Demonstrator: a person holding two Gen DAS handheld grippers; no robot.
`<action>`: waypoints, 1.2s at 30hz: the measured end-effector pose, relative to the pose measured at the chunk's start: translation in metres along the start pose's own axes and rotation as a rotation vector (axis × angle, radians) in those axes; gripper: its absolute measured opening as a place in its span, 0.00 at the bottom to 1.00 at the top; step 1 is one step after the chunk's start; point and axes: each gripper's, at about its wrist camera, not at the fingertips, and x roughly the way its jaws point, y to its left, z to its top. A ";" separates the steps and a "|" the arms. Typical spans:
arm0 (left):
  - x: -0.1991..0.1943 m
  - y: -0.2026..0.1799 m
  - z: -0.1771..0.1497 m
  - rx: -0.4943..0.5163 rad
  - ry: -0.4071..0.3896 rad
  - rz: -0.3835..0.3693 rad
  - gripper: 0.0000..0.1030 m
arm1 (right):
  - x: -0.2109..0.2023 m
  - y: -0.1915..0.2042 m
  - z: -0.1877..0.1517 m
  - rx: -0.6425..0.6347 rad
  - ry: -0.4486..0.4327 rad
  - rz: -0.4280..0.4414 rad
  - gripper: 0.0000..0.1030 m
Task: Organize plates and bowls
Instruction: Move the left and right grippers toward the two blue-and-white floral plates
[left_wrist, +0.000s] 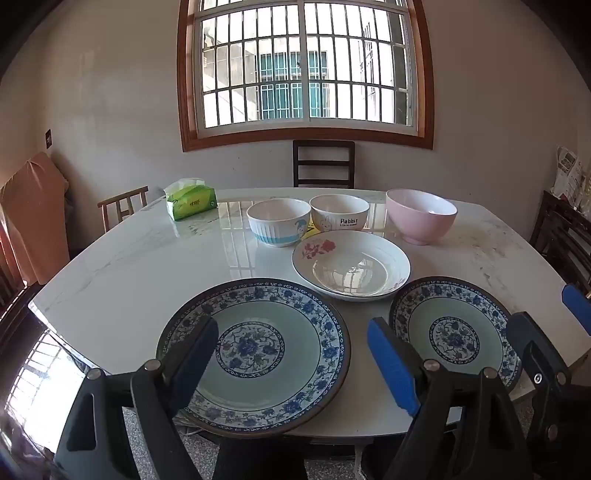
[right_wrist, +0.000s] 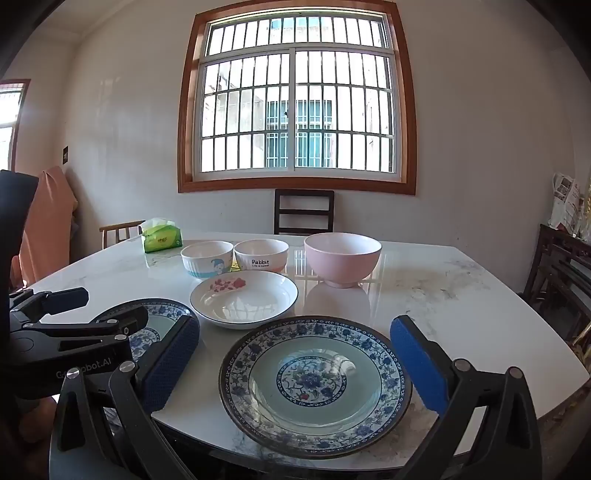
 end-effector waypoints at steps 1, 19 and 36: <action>0.006 0.001 -0.003 -0.008 0.036 -0.010 0.82 | 0.000 0.000 0.001 0.002 0.001 0.004 1.00; -0.019 0.021 0.003 -0.009 0.056 0.032 0.83 | -0.029 -0.001 0.016 0.038 0.017 0.127 1.00; 0.010 0.038 0.011 -0.035 0.125 0.037 0.83 | -0.008 0.013 0.026 0.017 0.113 0.237 1.00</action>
